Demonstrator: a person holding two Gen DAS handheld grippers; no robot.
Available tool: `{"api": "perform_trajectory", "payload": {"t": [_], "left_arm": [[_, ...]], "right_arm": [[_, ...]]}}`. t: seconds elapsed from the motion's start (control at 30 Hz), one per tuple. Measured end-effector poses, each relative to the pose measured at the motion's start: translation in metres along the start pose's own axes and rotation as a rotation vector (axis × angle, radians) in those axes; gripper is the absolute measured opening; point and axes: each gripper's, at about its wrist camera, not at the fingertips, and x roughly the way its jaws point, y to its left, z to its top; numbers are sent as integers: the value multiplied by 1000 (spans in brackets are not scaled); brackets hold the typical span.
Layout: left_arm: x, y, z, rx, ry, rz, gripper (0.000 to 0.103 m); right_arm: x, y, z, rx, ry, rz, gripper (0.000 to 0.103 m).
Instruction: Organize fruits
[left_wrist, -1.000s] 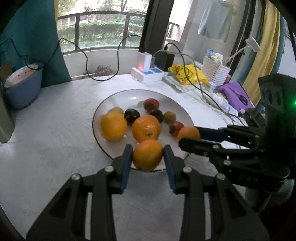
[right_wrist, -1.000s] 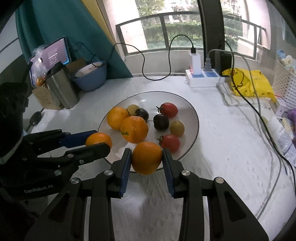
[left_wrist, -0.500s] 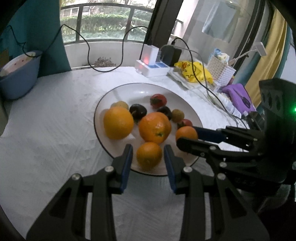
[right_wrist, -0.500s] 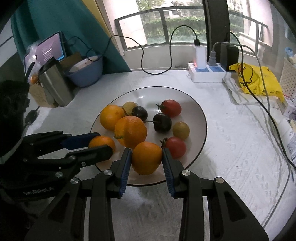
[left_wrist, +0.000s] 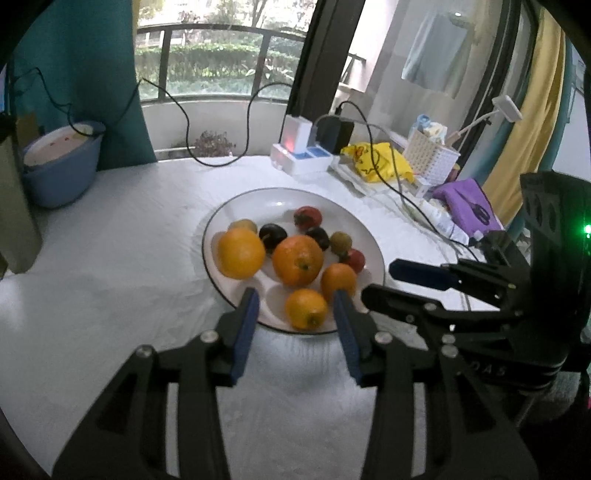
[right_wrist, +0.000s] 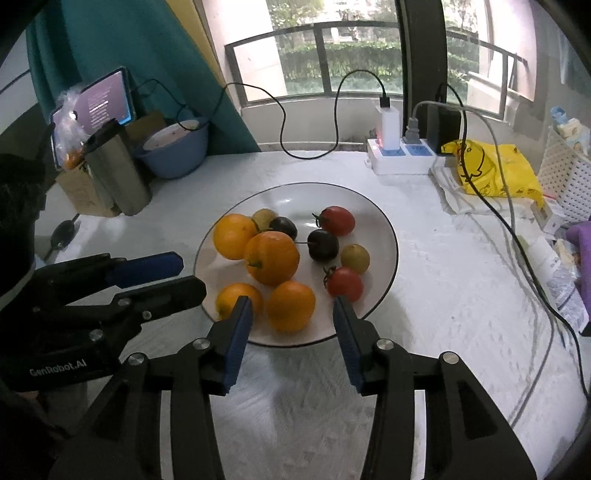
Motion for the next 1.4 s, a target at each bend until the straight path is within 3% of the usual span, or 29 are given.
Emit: {"api": "perform_trajectory", "payload": {"t": [1.3,1.37,1.4], "left_arm": [[-148,-48,-59,77,-219,126,46],[-158,-48,-61,64,-236,123,49],[-162,-47,-62,57,-239,114,55]], "right_arm": [[-143,57,-49,-45,-204,-81,48],[-152,61,-50,-50,-221,-89,49],[-156,62,-50,-52,-228,-92,50]]}}
